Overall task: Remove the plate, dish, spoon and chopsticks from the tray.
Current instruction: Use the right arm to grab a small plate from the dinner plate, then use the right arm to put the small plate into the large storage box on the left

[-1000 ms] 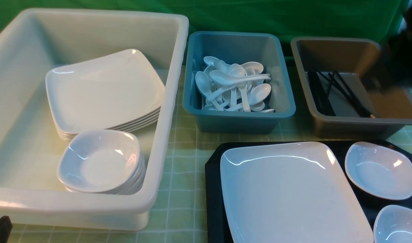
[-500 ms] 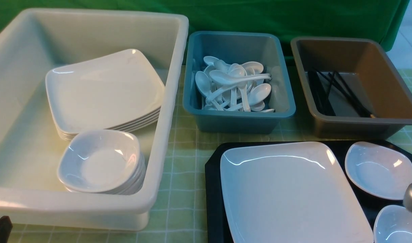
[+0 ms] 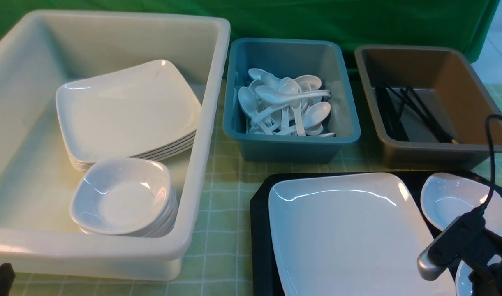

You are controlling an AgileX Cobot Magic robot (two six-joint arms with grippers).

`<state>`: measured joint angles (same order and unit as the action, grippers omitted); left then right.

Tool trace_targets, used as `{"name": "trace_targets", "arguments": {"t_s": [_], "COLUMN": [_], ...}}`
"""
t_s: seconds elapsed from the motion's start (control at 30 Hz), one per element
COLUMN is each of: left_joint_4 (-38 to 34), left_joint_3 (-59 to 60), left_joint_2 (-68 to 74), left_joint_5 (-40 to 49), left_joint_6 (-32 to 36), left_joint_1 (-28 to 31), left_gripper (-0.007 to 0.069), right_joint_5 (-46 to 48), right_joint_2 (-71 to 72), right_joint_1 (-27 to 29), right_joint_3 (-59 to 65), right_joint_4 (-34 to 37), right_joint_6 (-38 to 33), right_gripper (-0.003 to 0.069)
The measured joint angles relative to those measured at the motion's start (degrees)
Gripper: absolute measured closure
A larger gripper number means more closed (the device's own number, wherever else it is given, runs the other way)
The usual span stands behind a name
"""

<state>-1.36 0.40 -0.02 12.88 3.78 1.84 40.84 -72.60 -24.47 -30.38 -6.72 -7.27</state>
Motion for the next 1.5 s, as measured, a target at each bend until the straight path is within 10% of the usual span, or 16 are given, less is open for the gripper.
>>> {"name": "trace_targets", "arguments": {"t_s": [0.73,1.5], "left_joint_4": [0.0,0.0], "left_joint_3": [0.0,0.0], "left_joint_2": [0.0,0.0], "left_joint_5": [0.0,0.0], "left_joint_6": [0.0,0.0], "left_joint_1": [0.0,0.0], "left_gripper": [0.0392,0.0392], "right_joint_5": [10.9,21.7], "right_joint_2": [-7.7,13.5], "right_joint_1": [-2.4,-3.4], "right_joint_3": [-5.1,-10.0], "right_joint_4": [-7.6,-5.7], "right_joint_6": [3.0,3.2], "right_gripper": [0.0574,0.0631]}}
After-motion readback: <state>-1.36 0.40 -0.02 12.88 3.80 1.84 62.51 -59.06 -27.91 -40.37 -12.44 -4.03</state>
